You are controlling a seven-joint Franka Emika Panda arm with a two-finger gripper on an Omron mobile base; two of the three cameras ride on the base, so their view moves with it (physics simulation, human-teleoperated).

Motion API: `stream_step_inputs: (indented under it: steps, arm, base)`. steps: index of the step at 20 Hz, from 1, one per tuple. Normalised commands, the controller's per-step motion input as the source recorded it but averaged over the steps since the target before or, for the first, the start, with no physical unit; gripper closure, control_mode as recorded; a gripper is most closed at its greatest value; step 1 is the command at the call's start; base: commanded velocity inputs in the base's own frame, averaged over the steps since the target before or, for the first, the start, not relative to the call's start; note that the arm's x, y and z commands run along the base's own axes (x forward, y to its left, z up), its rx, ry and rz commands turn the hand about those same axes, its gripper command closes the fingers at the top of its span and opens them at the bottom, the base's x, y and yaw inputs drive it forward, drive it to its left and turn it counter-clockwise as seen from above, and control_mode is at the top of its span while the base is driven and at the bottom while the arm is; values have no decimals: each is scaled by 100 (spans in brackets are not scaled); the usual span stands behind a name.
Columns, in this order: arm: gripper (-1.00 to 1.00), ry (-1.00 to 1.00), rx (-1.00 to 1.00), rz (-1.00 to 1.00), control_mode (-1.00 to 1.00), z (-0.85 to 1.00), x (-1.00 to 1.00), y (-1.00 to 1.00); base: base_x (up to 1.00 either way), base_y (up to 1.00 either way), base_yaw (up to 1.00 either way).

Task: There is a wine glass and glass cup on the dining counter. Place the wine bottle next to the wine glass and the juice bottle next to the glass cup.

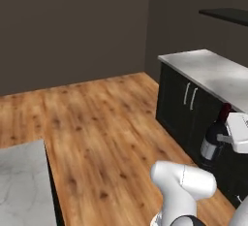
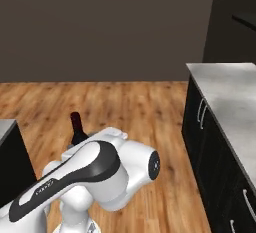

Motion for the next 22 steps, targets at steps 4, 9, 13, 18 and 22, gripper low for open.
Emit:
stream_step_inputs:
  steps: [4, 9, 13, 18, 22]
  arm:
    - [100, 0, 0, 0, 100, 0, 0, 0]
    - [100, 0, 0, 0, 100, 0, 0, 0]
    - [100, 0, 0, 0, 100, 0, 0, 0]
    - [100, 0, 0, 0, 100, 0, 0, 0]
    - [100, 0, 0, 0, 100, 0, 0, 0]
  base:
    - [100, 0, 8]
    - [100, 0, 17]
    - [100, 0, 38]
    - [100, -4, 62]
    - [100, -6, 64]
